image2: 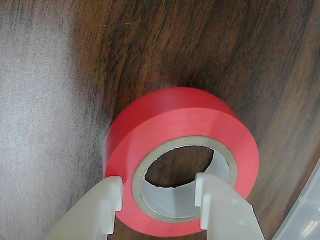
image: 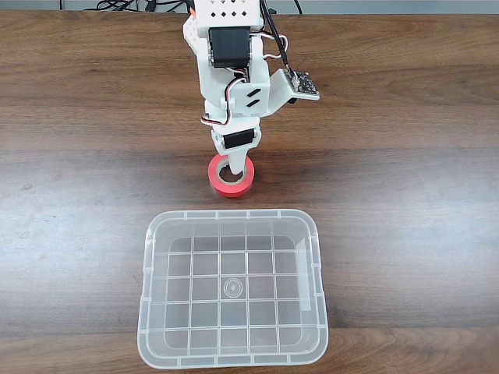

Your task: Grab the tape and place it in the box.

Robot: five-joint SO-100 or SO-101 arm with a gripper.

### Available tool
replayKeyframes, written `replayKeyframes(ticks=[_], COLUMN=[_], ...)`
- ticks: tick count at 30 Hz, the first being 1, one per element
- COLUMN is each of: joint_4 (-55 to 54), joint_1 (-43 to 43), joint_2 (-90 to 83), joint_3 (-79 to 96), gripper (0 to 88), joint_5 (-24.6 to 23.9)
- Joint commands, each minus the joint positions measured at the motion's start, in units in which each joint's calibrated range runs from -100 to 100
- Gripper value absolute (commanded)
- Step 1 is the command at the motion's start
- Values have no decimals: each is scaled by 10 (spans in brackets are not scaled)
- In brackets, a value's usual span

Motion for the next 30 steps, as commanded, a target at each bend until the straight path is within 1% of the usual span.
replayKeyframes(ticks=[1, 3, 15, 19, 23, 26, 30], joint_4=[36, 57, 71, 58, 7, 2, 7], joint_1=[15, 23, 28, 28, 28, 28, 27], joint_2=[-8, -29, -56, -42, -10, 0, 1], joint_3=[-3, -16, -18, -2, 35, 39, 26], gripper=[142, 142, 142, 142, 135, 132, 64], joint_5=[-2, 0, -2, -1, 0, 1, -1])
